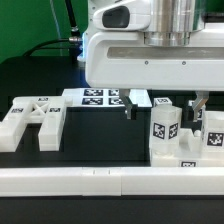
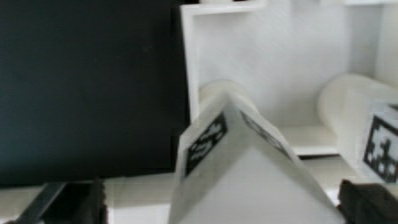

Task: Assemble chair

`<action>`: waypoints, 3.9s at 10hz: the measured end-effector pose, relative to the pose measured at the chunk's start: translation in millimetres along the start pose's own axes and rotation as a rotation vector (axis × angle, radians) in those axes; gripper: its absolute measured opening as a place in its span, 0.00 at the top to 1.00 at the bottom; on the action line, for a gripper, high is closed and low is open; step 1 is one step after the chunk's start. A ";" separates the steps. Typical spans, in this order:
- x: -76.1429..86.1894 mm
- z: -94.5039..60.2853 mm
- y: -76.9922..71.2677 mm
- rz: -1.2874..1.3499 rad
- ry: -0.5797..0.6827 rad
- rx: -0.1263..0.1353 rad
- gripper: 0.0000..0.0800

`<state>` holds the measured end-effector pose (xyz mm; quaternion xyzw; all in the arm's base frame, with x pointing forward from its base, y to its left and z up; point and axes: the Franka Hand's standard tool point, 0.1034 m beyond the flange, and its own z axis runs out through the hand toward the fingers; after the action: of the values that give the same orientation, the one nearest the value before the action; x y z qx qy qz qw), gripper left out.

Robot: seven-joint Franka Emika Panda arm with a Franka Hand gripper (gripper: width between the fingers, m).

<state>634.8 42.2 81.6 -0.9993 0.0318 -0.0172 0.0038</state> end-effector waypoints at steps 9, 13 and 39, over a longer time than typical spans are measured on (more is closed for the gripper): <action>2.2 -2.5 -0.5 -0.398 0.003 -0.042 0.63; 2.0 -2.4 -2.8 -0.157 0.007 -0.034 0.63; 2.2 0.6 -6.3 -0.322 0.021 -0.028 0.30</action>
Offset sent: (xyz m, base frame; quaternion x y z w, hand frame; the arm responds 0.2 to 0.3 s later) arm 0.0003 0.0053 0.0077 -0.0083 -0.0072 -0.1570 0.9875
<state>637.4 48.4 81.1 -0.9912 -0.1287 -0.0278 -0.0131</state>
